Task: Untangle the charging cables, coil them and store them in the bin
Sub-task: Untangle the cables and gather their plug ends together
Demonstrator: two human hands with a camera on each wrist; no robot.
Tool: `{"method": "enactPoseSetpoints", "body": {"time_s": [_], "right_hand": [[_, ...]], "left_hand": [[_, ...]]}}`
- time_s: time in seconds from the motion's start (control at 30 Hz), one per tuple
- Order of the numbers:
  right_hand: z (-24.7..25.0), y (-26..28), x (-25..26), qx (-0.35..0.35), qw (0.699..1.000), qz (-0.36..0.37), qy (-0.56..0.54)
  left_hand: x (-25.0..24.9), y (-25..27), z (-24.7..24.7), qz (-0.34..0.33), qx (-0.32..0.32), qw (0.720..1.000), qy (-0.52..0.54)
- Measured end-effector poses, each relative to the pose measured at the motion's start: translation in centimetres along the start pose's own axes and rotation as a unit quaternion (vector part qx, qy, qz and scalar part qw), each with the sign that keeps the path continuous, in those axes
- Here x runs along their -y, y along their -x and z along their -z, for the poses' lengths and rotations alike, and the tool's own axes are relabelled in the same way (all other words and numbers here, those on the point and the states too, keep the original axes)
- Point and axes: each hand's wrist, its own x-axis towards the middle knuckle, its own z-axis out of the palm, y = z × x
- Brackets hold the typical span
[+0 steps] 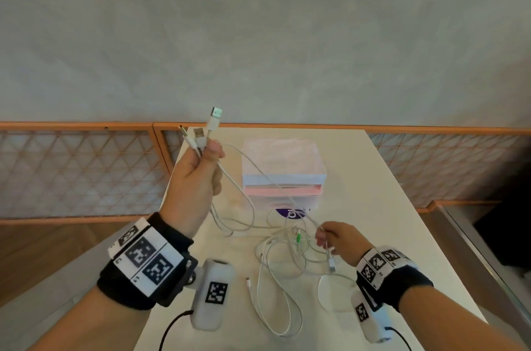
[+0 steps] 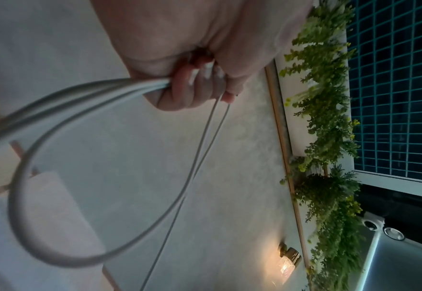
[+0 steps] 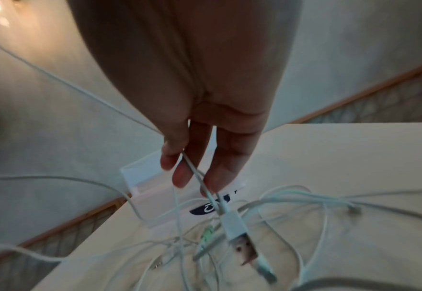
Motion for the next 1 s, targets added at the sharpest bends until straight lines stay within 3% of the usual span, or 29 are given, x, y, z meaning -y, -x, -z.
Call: {"method": "enactPoseSetpoints", "body": {"time_s": [0.1,0.27,0.4,0.57,0.73,0.87,1.0], "right_hand": [[1.2,-0.4,0.3,-0.047,0.994,-0.024,-0.1],[3.7,0.5,4.6,-0.122,0.977,0.077,-0.157],[5.0,0.7,6.0,-0.164,0.963,0.119,-0.176],[6.6,1.0,5.8,-0.228,0.965,0.121,-0.043],[7.8,-0.7,2.0,-0.212,0.956,0.003,0.205],[6.5,-1.7,-1.3,-0.188,0.957,-0.088,0.2],[3.5,-1.4,-2.5,-0.184,0.954,-0.021,0.236]], "left_hand": [[0.0,0.0,0.5,0.001,-0.004,1.0,0.005],[1.0,0.8,0.6,0.033,-0.011,0.999,-0.014],[1.4,1.1,0.4,0.044,-0.018,0.999,-0.027],[1.6,1.2,0.9,0.049,-0.025,0.998,-0.042],[1.9,1.0,1.5,0.061,-0.042,0.996,-0.058],[2.0,1.1,1.9,0.078,-0.066,0.994,-0.027],[2.1,1.3,2.1,0.078,-0.081,0.994,0.001]]}}
